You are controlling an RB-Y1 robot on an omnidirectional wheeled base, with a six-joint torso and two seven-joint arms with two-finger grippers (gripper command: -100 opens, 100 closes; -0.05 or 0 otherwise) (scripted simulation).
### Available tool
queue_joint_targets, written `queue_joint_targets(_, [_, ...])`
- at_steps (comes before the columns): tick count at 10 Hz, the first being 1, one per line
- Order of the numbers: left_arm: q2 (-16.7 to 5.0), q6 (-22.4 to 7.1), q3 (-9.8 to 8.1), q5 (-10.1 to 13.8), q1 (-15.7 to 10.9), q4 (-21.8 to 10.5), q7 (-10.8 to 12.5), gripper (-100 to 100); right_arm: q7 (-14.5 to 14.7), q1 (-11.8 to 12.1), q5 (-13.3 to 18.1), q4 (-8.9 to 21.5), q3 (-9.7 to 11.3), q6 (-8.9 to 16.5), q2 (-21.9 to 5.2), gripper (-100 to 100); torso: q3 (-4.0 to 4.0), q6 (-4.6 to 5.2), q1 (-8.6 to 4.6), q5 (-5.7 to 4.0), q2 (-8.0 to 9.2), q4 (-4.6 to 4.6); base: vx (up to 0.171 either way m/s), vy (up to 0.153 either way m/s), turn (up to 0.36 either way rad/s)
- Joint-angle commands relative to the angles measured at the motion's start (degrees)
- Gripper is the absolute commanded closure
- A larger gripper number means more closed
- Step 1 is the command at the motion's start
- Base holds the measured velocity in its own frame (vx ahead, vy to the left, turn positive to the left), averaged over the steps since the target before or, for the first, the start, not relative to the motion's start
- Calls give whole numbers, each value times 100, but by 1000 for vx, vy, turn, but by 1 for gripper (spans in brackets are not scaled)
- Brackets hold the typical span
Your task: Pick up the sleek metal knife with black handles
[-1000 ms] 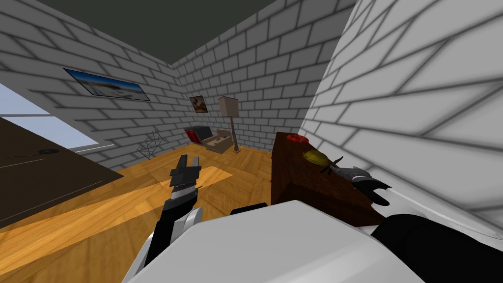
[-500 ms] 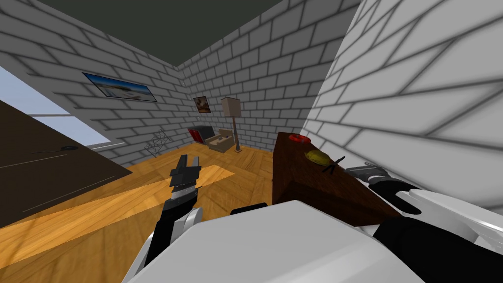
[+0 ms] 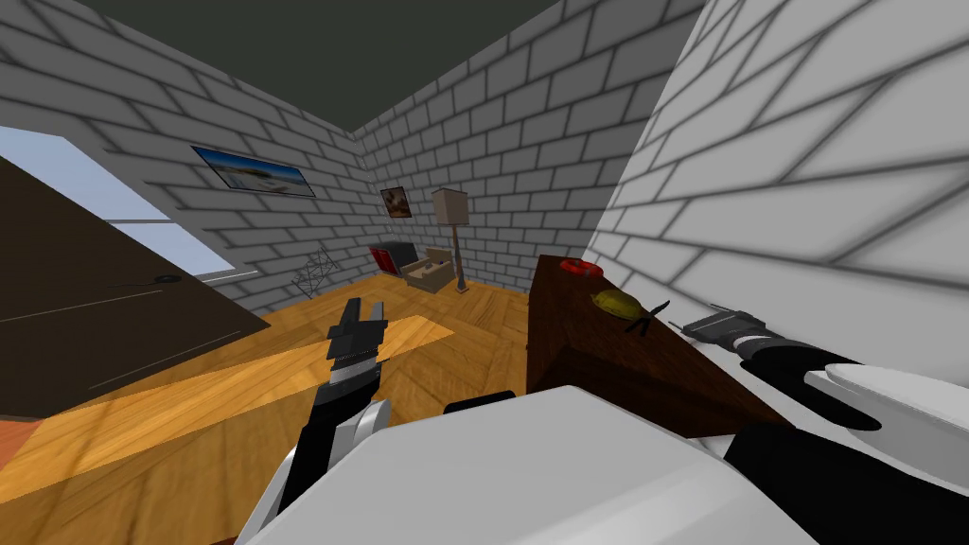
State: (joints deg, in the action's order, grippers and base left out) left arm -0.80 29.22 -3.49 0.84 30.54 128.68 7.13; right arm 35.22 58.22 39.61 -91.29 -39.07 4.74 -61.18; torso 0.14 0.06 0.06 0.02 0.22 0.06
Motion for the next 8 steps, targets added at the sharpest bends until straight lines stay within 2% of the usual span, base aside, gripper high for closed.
queue_joint_targets(1, [0,0,0,0,0,0,0,0,234,286,220,-27,-163,-111,-145,-100,0,0,0,0,0,0,-18,18,52])
queue_joint_targets(2, [0,0,0,0,0,0,0,0,234,347,220,-27,-163,-111,-145,-100,-1,-2,-2,0,-1,-1,-15,11,30])
queue_joint_targets(4, [0,0,0,0,0,0,0,0,602,734,588,-54,-401,-311,-376,-100,-2,-2,-5,-1,-3,-1,-20,16,76])
queue_joint_targets(5, [0,0,0,0,0,0,0,0,639,853,588,-54,-401,-311,-376,-100,-2,-3,-3,-1,-2,-1,-15,13,35])
queue_joint_targets(6, [0,0,0,0,0,0,0,0,846,1056,763,-64,-510,-415,-490,-100,-2,0,-5,-2,-3,-1,-11,9,54])
queue_joint_targets(7, [0,0,0,0,0,0,0,0,846,1108,763,-64,-510,-415,-490,-100,-3,-2,-6,-2,-5,-1,-7,4,33])
queue_joint_targets(8, [0,0,0,0,0,0,0,0,1053,1350,931,-73,-611,-522,-602,-100,-4,-1,-8,-3,-6,-1,-5,4,57])
